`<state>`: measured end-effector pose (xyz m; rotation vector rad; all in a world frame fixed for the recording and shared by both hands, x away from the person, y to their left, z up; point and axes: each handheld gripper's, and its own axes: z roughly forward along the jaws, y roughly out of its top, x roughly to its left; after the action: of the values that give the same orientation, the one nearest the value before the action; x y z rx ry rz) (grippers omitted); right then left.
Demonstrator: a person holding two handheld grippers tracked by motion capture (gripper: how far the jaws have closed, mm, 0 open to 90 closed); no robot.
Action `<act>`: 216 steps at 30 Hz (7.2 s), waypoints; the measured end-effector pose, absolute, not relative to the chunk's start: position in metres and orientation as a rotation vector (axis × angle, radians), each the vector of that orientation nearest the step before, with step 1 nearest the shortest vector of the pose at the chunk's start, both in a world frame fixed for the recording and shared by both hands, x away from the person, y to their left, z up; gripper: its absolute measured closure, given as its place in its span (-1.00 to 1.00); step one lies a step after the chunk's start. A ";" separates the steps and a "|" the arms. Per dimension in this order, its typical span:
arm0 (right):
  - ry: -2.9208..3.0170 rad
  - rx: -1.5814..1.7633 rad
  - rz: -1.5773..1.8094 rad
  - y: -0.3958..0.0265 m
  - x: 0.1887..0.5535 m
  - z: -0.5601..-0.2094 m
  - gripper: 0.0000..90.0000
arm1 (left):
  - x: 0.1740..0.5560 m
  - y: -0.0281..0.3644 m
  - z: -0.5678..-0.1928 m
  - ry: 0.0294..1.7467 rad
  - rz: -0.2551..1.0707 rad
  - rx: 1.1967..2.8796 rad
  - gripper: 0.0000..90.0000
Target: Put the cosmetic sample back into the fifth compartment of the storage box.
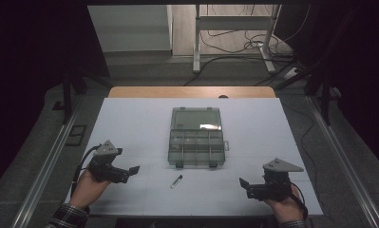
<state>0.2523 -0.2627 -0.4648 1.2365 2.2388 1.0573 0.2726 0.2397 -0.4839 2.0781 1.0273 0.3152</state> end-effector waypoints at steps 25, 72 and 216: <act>2.257 1.228 1.053 -0.262 0.253 -0.465 -1.00 | 0.293 0.181 -0.491 0.913 0.197 2.239 -0.91; 2.268 1.233 1.052 -0.262 0.254 -0.466 -1.00 | 0.294 0.102 -0.519 0.683 0.029 2.465 0.81; 2.287 1.230 1.046 -0.261 0.255 -0.466 -1.00 | 0.346 0.146 -0.476 0.871 0.194 2.189 -0.41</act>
<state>0.2553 -0.2613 -0.4660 1.2298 2.2870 1.0463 0.3462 0.1457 -0.4764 2.1890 0.8708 0.1936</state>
